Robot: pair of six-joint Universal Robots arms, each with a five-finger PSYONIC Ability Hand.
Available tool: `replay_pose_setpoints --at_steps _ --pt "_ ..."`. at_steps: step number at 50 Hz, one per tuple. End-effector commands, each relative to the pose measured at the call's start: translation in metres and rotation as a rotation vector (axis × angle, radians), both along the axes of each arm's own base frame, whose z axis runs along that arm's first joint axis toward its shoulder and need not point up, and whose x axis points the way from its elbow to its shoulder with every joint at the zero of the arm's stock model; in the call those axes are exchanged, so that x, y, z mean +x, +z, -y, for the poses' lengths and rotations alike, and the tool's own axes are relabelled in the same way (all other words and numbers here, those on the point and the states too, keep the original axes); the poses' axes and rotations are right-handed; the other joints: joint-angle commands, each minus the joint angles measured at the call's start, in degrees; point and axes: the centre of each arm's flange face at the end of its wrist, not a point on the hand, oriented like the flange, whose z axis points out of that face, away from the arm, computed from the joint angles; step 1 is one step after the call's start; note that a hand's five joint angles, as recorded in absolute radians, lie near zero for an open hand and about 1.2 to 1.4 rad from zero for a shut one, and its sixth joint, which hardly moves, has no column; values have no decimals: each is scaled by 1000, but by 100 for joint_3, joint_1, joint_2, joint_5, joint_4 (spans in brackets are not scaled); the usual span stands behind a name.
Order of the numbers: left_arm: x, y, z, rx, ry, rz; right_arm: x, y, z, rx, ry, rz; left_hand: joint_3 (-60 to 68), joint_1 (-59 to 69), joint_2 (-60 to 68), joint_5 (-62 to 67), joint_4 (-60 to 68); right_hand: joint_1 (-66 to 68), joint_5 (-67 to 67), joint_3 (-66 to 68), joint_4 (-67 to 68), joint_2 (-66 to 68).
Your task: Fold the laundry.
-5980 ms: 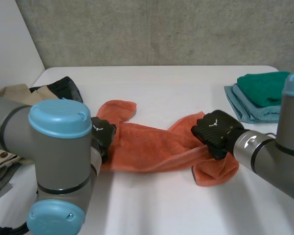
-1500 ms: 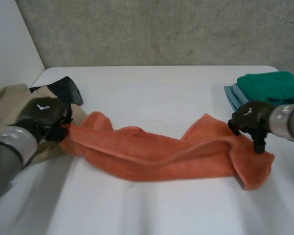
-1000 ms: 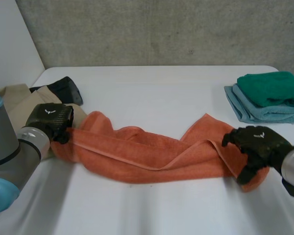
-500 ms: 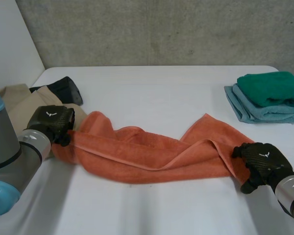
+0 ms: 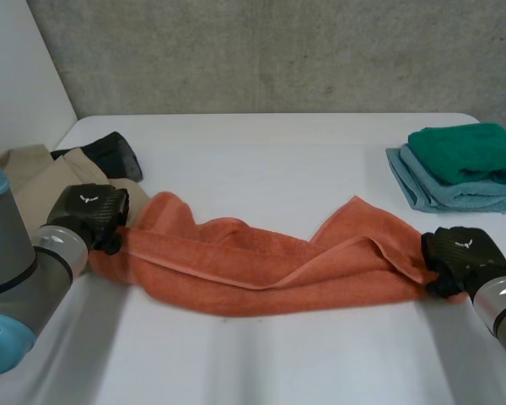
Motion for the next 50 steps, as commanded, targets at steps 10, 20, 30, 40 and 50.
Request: replay_pose_setpoints --at_steps 10,20,30,40,50 --pt "16 68 -22 -144 26 -23 -38 148 16 -113 49 -403 1194 1654 1153 1245 1110 2340 2964 1237 1197 1266" --pt "25 87 -56 -94 7 54 -40 197 8 -94 124 -437 1194 1654 1153 1245 1110 2340 2964 1237 1197 1266" --pt "30 113 -70 -207 12 43 -30 210 1 -144 197 -368 1194 1654 1153 1245 1110 2340 2964 1237 1197 1266" --pt "27 86 -60 -136 13 53 -15 122 -14 71 229 -33 1194 1654 1153 1245 1110 -2226 -1602 -3329 -3369 -3300" --pt "22 73 -40 -153 15 49 -5 51 -43 93 331 -11 1194 1654 1153 1245 1110 -2817 -2193 -3920 -3960 -3891"
